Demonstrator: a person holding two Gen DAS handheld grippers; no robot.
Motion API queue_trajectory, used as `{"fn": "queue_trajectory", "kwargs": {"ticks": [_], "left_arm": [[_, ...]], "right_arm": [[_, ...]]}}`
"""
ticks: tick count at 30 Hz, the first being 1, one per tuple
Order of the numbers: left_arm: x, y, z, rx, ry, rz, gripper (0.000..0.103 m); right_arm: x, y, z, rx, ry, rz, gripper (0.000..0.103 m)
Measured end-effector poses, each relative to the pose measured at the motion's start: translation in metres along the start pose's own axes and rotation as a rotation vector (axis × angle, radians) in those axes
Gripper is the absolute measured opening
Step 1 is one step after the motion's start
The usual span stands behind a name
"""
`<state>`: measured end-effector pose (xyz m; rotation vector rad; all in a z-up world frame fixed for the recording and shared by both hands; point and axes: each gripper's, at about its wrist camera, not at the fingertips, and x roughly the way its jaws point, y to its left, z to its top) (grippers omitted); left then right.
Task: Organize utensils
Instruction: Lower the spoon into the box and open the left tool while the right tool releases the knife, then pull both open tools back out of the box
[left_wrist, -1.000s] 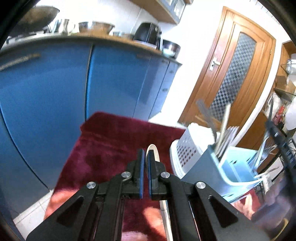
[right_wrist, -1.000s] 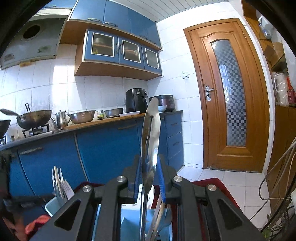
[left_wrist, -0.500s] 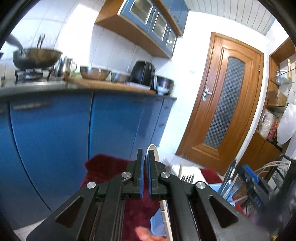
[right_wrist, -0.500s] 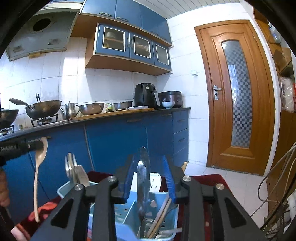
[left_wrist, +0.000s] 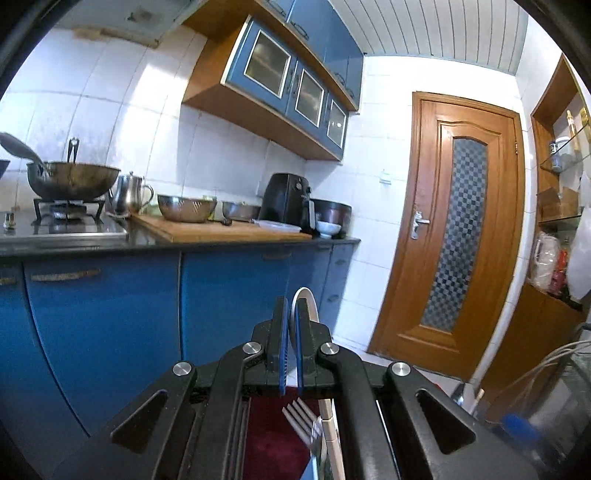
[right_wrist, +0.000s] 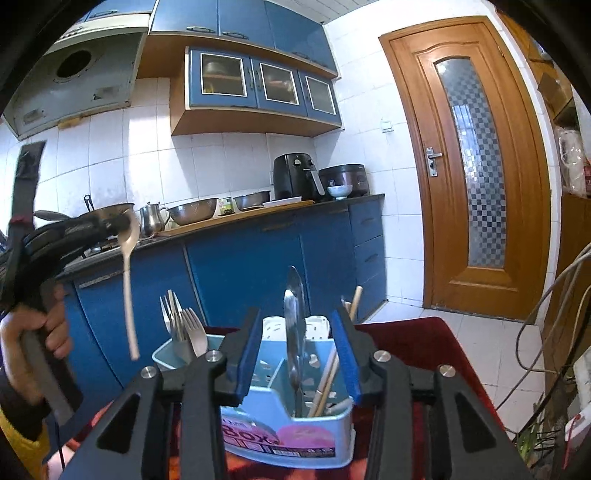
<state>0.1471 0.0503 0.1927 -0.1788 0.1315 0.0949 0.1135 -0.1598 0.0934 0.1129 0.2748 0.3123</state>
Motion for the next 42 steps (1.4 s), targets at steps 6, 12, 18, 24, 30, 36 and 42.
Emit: {"fn": "queue_trajectory", "kwargs": {"ticks": [6, 12, 18, 24, 30, 36, 42], "left_arm": [[0.011, -0.023, -0.008, 0.038, -0.059, 0.035, 0.001], [0.018, -0.037, -0.031, 0.107, -0.083, 0.057, 0.001], [0.022, -0.036, -0.055, 0.112, -0.001, 0.002, 0.001], [0.020, -0.032, -0.072, 0.098, 0.084, -0.059, 0.006], [0.009, -0.034, -0.080, 0.106, 0.142, -0.115, 0.024], [-0.016, -0.036, -0.079, 0.111, 0.176, -0.149, 0.034], [-0.045, -0.036, -0.081, 0.125, 0.235, -0.150, 0.044]], "right_arm": [[-0.003, -0.008, -0.005, 0.023, 0.005, 0.003, 0.042], [-0.002, -0.017, -0.011, 0.053, 0.018, 0.004, 0.042], [-0.005, -0.021, -0.013, 0.073, 0.025, 0.003, 0.042], [-0.009, -0.019, -0.014, 0.084, 0.027, 0.005, 0.042], [-0.017, -0.014, -0.013, 0.091, 0.026, 0.012, 0.042], [-0.029, -0.011, -0.011, 0.106, 0.033, 0.033, 0.042], [-0.040, -0.004, -0.013, 0.111, 0.071, 0.047, 0.045]]}}
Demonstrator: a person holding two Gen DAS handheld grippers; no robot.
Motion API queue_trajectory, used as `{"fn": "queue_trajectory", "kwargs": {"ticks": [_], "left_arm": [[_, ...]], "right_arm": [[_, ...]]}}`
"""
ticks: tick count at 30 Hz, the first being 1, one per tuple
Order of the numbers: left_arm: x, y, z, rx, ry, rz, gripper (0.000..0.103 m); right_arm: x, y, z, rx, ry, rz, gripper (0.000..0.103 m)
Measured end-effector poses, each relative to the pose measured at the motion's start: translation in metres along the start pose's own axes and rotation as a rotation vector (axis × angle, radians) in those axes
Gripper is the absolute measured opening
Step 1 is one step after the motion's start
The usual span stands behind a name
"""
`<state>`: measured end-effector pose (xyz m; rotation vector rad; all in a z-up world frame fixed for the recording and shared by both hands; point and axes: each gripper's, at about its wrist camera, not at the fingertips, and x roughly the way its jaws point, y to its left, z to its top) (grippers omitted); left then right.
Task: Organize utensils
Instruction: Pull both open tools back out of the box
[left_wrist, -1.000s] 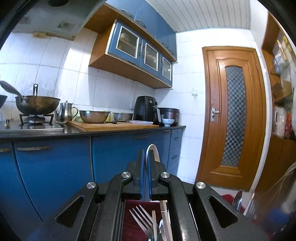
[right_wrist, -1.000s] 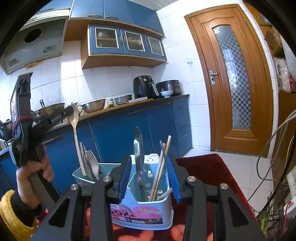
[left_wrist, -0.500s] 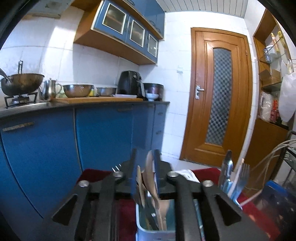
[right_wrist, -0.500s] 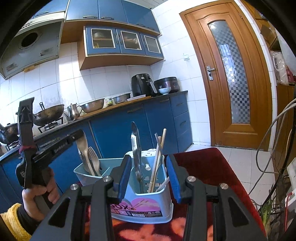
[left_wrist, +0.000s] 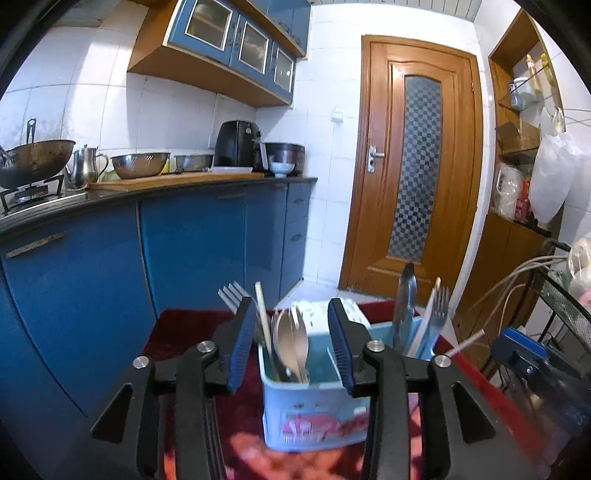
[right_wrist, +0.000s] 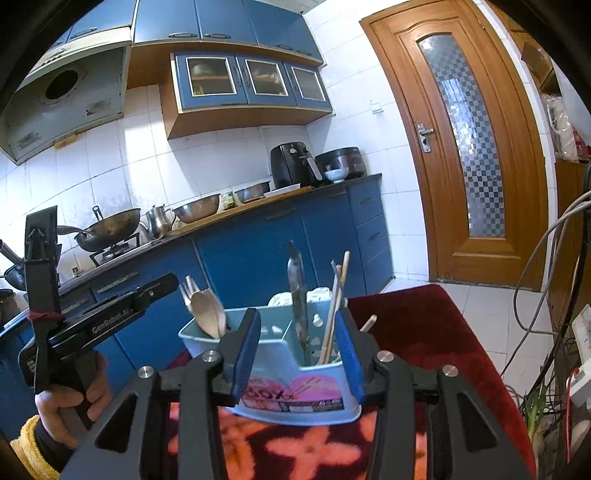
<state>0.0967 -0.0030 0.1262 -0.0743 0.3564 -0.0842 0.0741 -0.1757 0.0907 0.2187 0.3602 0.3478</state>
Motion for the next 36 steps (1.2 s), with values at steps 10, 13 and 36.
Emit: {"fn": "queue_trajectory", "kwargs": {"ticks": [10, 13, 36], "left_arm": [[-0.019, 0.000, -0.034, -0.026, 0.120, 0.012, 0.052], [-0.018, -0.001, -0.048, -0.019, 0.153, 0.024, 0.053], [0.004, -0.005, -0.107, -0.001, 0.211, 0.095, 0.053]], "right_arm": [[-0.002, 0.005, -0.027, -0.004, 0.094, -0.040, 0.058], [0.002, 0.002, -0.037, 0.006, 0.129, -0.050, 0.063], [0.014, 0.004, -0.086, -0.007, 0.204, -0.114, 0.077]]}}
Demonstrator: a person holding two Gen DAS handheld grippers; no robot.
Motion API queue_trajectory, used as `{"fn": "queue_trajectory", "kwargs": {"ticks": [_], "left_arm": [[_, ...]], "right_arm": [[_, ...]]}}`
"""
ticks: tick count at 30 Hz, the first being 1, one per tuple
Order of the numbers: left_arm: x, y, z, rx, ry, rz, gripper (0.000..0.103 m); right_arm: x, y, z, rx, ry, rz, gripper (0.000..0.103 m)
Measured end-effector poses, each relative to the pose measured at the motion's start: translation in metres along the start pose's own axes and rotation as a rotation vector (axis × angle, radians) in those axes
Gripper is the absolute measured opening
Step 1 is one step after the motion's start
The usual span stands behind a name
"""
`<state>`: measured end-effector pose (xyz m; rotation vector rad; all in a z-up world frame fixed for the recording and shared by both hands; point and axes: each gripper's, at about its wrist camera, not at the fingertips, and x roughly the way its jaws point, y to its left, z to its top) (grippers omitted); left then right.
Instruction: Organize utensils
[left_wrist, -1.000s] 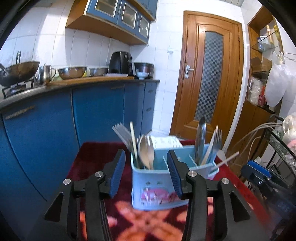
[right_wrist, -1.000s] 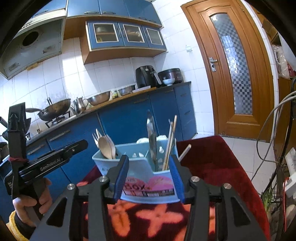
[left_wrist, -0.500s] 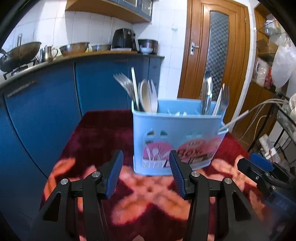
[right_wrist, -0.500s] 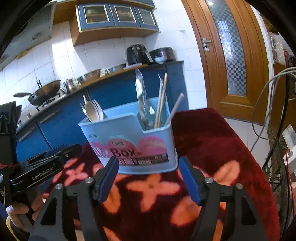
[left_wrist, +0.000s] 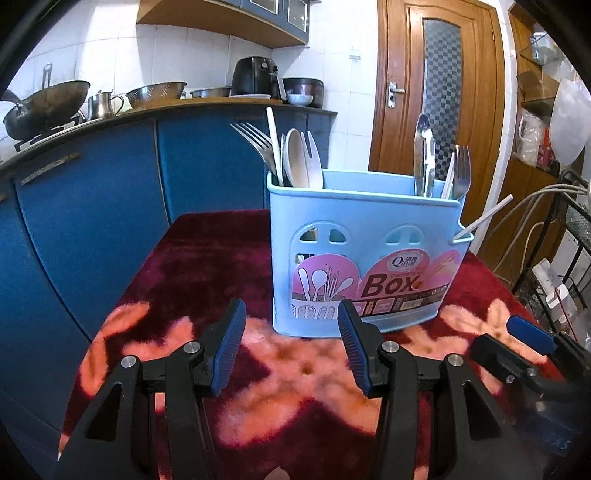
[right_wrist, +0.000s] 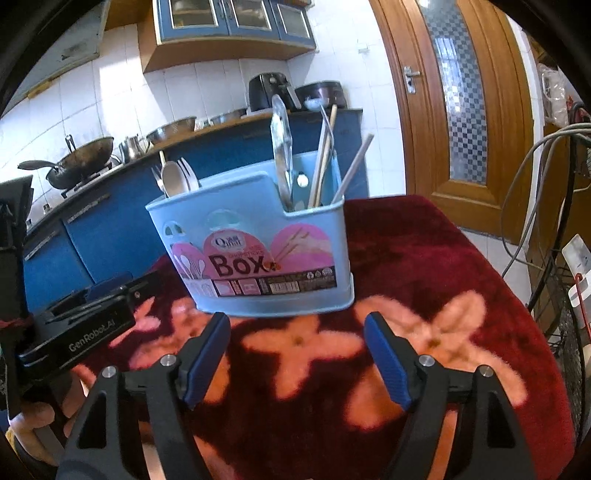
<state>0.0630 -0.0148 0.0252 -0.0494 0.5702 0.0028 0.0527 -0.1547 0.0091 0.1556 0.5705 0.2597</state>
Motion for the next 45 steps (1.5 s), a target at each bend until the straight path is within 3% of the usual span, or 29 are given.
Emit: {"fn": "queue_trajectory", "kwargs": {"ticks": [12, 45], "left_arm": [[-0.012, 0.005, -0.002, -0.009, -0.105, 0.028, 0.053], [-0.020, -0.003, -0.004, 0.001, -0.136, 0.034, 0.053]], "right_arm": [[-0.020, 0.008, 0.005, -0.023, -0.151, -0.015, 0.079], [-0.019, 0.009, 0.003, -0.028, -0.147, -0.019, 0.080]]}}
